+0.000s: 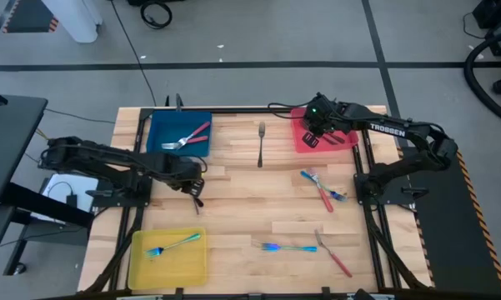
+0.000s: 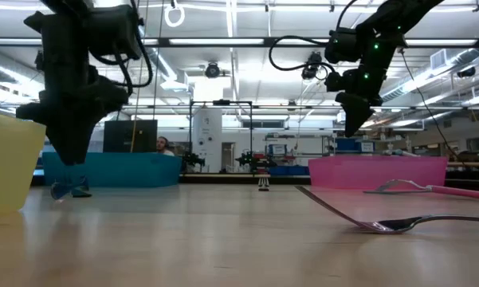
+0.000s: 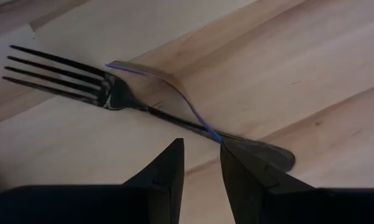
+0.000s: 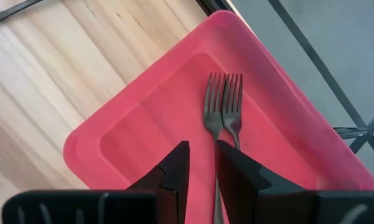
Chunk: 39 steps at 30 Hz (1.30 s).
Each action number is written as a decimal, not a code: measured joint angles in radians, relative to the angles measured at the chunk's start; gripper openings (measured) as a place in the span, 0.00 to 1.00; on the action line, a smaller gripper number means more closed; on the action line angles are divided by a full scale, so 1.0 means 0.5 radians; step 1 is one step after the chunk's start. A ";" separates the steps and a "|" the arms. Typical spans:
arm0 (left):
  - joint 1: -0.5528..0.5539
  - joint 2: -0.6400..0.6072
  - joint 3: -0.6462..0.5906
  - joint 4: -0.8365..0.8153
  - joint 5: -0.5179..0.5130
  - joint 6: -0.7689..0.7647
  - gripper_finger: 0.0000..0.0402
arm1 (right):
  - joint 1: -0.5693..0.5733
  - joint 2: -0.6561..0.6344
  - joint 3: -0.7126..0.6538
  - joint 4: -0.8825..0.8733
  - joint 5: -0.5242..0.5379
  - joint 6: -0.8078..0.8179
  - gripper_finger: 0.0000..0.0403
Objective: Sort silverware by color (type)
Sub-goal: Put the blue fork into the yellow bin
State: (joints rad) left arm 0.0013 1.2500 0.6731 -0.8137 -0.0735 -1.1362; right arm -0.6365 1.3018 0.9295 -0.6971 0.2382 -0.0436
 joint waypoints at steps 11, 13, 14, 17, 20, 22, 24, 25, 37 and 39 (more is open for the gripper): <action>0.000 0.189 0.000 0.153 0.032 0.014 0.26 | 0.005 0.000 0.000 -0.003 -0.009 0.000 0.21; 0.000 0.230 0.000 0.134 0.032 0.014 0.26 | 0.005 0.000 0.000 -0.009 -0.009 0.000 0.21; 0.000 0.247 0.000 0.136 0.032 0.014 0.26 | 0.005 0.000 0.000 -0.011 -0.010 0.001 0.21; 0.000 0.299 0.000 0.150 0.032 0.039 0.26 | 0.005 0.000 0.000 -0.023 -0.016 0.001 0.21; 0.004 0.360 0.001 0.218 0.032 0.045 0.26 | 0.005 0.000 0.000 -0.026 -0.023 0.001 0.21; 0.005 0.399 0.002 0.234 0.032 0.056 0.26 | 0.005 0.000 0.000 -0.026 -0.036 0.001 0.21; 0.004 0.427 0.009 0.250 0.027 0.061 0.26 | 0.005 0.000 0.000 -0.026 -0.050 0.001 0.21; 0.004 0.441 0.009 0.251 0.027 0.065 0.26 | 0.005 0.000 0.000 -0.026 -0.051 0.001 0.21; 0.005 0.466 0.006 0.253 0.022 0.098 0.12 | 0.005 0.000 0.000 -0.026 -0.055 0.001 0.21; 0.005 0.466 0.005 0.255 0.021 0.098 0.07 | 0.005 0.000 0.000 -0.026 -0.055 0.001 0.21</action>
State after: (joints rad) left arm 0.0036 1.4830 0.6758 -0.6861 -0.0631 -1.0874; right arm -0.6338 1.3018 0.9295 -0.7100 0.2108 -0.0433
